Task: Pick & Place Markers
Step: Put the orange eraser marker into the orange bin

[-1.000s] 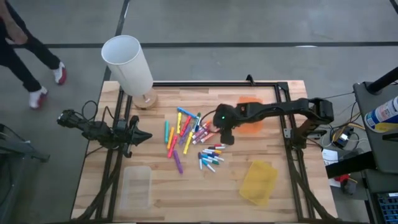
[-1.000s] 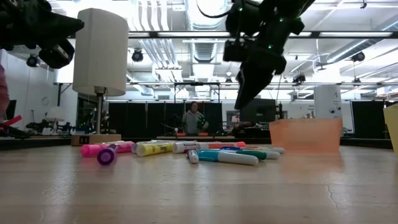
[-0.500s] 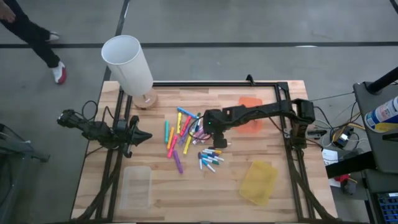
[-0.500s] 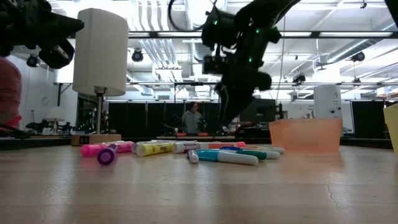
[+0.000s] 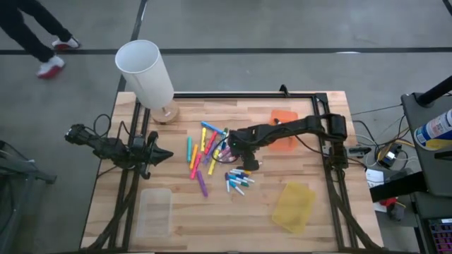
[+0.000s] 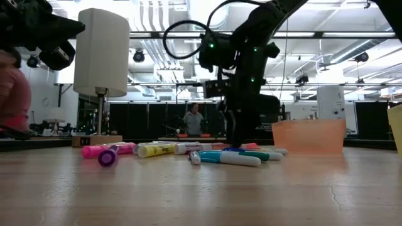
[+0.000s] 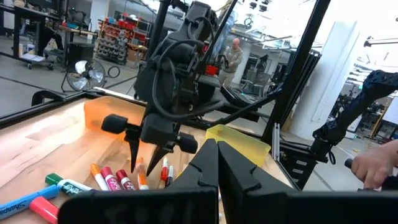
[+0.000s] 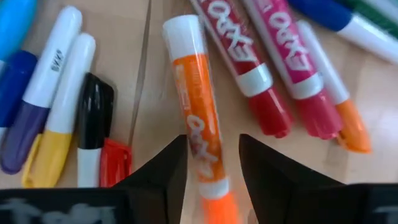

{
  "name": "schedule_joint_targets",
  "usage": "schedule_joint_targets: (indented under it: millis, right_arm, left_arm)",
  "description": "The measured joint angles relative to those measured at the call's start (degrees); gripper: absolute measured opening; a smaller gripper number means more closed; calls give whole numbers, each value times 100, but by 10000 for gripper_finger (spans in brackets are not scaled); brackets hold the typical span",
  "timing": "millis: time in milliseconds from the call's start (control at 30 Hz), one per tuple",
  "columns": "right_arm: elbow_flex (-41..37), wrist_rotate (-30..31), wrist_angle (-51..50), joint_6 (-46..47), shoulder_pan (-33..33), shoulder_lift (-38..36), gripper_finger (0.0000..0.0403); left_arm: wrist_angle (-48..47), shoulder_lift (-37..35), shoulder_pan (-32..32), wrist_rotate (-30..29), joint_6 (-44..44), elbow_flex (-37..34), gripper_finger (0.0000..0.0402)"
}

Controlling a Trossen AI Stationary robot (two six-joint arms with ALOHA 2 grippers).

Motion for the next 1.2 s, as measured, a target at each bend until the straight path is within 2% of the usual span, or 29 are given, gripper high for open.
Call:
schedule_joint_targets:
  millis: [233,533,733,1067,1200]
  right_arm:
    - [0,1,-25,45,-2,23,108]
    - [13,-4,-38,342,-4,50,44]
    - [223,-4,-408,781,-4,-59,49]
    - [575,176,-1007,1664,-106,-682,46]
    - [560,621,-1363,1976,-162,-937,46]
  left_arm:
    - [0,0,0,0,-2,0,0]
    - [-2,0,-2,0,-4,-1,0]
    - [-2,2,-2,0,-4,0,0]
    - [-46,28,0,-17,-4,-2,0]
    - [-43,40,0,-71,-5,-2,0]
